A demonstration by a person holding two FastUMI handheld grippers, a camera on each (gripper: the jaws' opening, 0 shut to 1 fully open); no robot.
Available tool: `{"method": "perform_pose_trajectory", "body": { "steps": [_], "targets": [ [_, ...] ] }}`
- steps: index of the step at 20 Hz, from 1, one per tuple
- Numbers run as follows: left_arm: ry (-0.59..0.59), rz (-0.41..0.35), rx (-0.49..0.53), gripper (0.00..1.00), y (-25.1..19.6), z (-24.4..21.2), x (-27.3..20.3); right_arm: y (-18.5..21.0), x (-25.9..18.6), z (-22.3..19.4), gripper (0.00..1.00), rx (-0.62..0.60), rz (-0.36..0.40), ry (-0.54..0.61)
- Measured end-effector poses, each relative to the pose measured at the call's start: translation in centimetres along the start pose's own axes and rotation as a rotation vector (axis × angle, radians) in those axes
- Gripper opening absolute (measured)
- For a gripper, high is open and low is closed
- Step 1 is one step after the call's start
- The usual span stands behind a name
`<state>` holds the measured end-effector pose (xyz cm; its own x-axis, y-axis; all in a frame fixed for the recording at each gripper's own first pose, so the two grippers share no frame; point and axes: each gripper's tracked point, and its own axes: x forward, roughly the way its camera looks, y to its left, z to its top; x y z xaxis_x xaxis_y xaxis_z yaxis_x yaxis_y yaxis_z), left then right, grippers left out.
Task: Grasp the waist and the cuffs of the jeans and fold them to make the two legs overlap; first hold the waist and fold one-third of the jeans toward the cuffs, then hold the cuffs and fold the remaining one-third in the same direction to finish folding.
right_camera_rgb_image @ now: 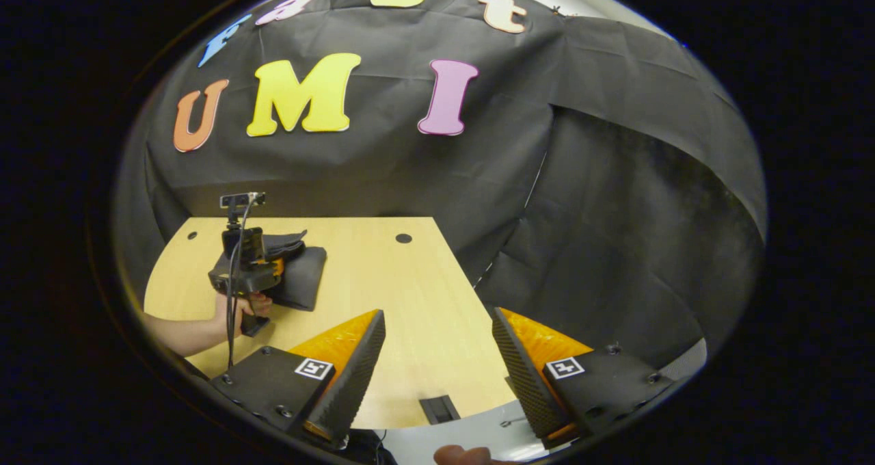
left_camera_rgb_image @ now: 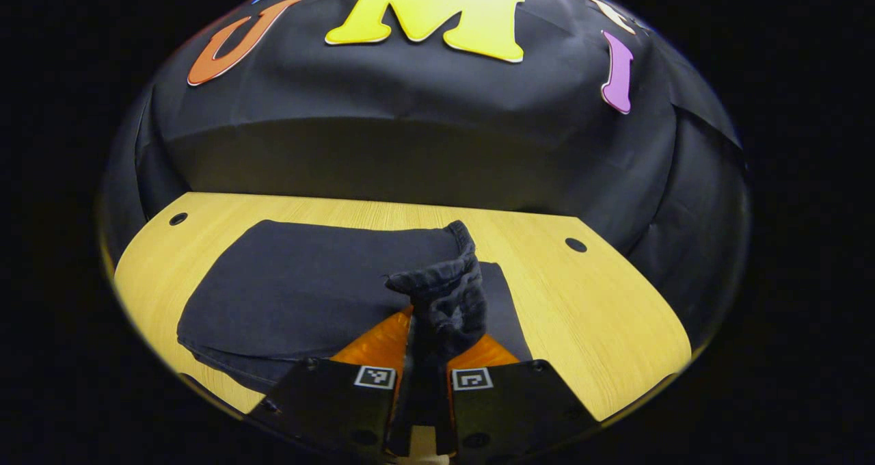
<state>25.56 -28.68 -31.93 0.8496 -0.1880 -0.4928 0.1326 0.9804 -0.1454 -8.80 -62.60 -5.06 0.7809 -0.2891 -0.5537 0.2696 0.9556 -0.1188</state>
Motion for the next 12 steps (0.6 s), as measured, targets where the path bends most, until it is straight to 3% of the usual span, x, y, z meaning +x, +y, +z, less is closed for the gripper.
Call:
{"method": "perform_pose_trajectory", "body": {
  "steps": [2,3,5,8,12],
  "targets": [
    [0.011,-0.018,0.012,0.21,-0.9,-0.3,-0.1,0.6,0.5,-0.1,0.97,0.012,0.017,0.004],
    [0.026,-0.052,0.009,0.47,-2.1,-0.6,-0.1,0.9,0.7,0.1,0.95,0.014,0.025,0.001],
    [0.024,-0.033,0.047,1.00,-2.2,-0.4,-0.4,1.4,0.8,0.4,0.95,0.012,0.036,-0.010],
    [0.011,-0.052,0.036,1.00,-2.5,1.0,-1.8,2.7,0.9,1.6,0.95,0.006,0.063,-0.045],
    [-0.100,-0.044,0.023,1.00,0.3,7.0,-8.1,7.0,1.1,5.2,0.97,0.008,0.149,-0.153]
  ]
}}
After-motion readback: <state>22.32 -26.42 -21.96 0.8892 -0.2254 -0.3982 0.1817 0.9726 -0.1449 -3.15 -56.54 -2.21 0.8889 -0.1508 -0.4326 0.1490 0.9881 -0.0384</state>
